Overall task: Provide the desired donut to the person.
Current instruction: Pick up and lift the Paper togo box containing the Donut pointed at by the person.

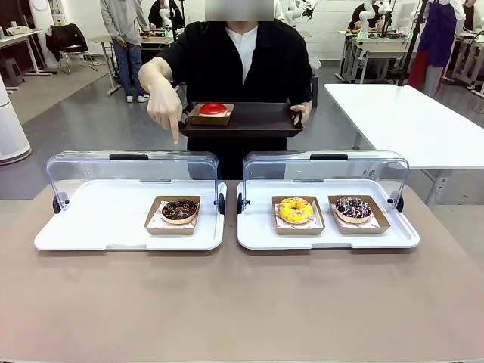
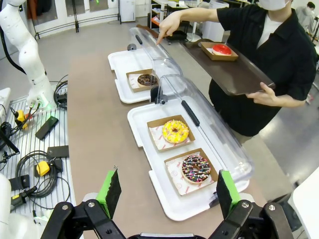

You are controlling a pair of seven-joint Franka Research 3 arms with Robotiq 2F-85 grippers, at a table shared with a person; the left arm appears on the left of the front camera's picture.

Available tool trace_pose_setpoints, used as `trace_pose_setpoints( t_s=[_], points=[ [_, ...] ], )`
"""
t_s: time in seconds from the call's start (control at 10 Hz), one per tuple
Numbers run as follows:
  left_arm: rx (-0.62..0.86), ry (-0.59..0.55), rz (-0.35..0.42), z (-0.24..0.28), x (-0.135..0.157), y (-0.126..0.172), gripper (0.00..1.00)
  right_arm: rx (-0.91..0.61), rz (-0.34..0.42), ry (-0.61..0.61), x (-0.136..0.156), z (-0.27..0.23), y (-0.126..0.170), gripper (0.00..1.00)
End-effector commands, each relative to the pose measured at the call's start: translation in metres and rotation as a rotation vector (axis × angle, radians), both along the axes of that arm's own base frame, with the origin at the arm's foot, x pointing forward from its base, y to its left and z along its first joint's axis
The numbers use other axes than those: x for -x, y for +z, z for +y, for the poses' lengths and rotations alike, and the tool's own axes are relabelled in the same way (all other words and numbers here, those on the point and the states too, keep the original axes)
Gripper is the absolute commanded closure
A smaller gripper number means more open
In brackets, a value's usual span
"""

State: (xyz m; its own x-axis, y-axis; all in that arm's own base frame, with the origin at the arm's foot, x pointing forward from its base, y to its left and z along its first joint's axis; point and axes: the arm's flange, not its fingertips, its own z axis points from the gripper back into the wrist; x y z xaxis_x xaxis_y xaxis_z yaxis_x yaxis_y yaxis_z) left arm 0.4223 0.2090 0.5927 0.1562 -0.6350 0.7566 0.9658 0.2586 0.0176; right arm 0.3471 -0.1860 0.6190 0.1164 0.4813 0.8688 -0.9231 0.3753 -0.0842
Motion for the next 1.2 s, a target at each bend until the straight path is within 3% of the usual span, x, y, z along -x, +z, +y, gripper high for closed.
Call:
trace_pose_setpoints(
  t_s=[0.0,0.9,1.1],
  points=[
    [-0.006,0.001,-0.003,0.001,0.001,0.000,0.03,-0.012,-0.009,0.006,0.000,0.001,-0.001,0.00],
    [0.000,0.000,0.000,0.000,0.000,0.000,0.03,-0.012,-0.009,0.006,0.000,0.001,-0.001,0.00],
    [-0.086,-0.052,-0.018,-0.017,-0.011,0.029,0.03,-0.012,-0.009,0.006,0.000,0.001,-0.001,0.00]
  ],
)
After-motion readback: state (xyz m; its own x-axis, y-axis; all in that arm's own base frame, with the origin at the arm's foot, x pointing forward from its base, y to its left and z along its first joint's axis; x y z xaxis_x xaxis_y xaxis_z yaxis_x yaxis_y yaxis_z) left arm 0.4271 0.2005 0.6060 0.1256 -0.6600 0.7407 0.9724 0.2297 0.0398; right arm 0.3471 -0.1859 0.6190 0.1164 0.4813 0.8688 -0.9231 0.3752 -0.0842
